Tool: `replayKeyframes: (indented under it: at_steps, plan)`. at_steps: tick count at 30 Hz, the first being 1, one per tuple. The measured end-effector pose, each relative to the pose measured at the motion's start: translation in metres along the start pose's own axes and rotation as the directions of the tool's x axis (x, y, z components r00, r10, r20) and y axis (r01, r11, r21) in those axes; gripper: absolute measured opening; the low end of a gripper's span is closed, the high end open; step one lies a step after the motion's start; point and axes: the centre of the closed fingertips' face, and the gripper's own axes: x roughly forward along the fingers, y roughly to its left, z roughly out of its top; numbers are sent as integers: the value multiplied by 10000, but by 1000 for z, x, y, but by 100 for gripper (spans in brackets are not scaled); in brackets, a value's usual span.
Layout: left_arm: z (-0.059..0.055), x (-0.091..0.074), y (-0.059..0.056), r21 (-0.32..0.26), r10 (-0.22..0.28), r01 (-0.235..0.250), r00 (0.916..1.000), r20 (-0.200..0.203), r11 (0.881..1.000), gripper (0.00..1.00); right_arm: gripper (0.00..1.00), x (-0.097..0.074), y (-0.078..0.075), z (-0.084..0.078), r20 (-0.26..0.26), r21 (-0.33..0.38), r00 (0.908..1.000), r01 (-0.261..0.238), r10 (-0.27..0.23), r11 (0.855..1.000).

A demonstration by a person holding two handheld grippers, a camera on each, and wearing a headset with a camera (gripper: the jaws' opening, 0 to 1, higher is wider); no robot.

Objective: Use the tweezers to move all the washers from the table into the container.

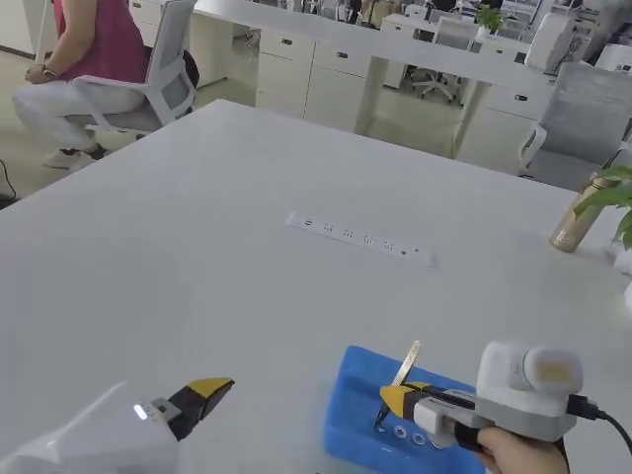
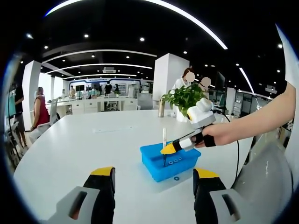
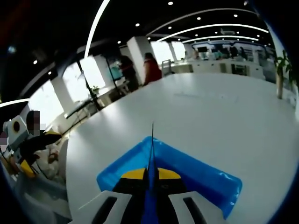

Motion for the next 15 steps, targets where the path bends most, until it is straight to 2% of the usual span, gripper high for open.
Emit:
replayKeyframes:
  at_steps: [6,9,10,13,15]
  plan:
    - [0,0,0,11,-2,2,10000,8,10000,68,3,-6,1,1,205,-129,9997,106,-103,9999]
    - [-1,0,0,14,5,-5,10000,-13,10000,68,3,-13,5,10,832,-41,9965,-20,23,10000]
    - [-1,0,0,15,2,-2,10000,-19,10000,68,3,-17,9,17,1208,-35,9926,-127,130,9999]
    - [-2,0,0,42,-27,27,10000,-58,10000,68,3,-30,23,28,1828,-118,9819,-478,492,9988]
    - [-2,1,-1,63,-57,58,10000,-80,10000,68,3,-40,34,36,2328,-13,9695,-789,770,9969]
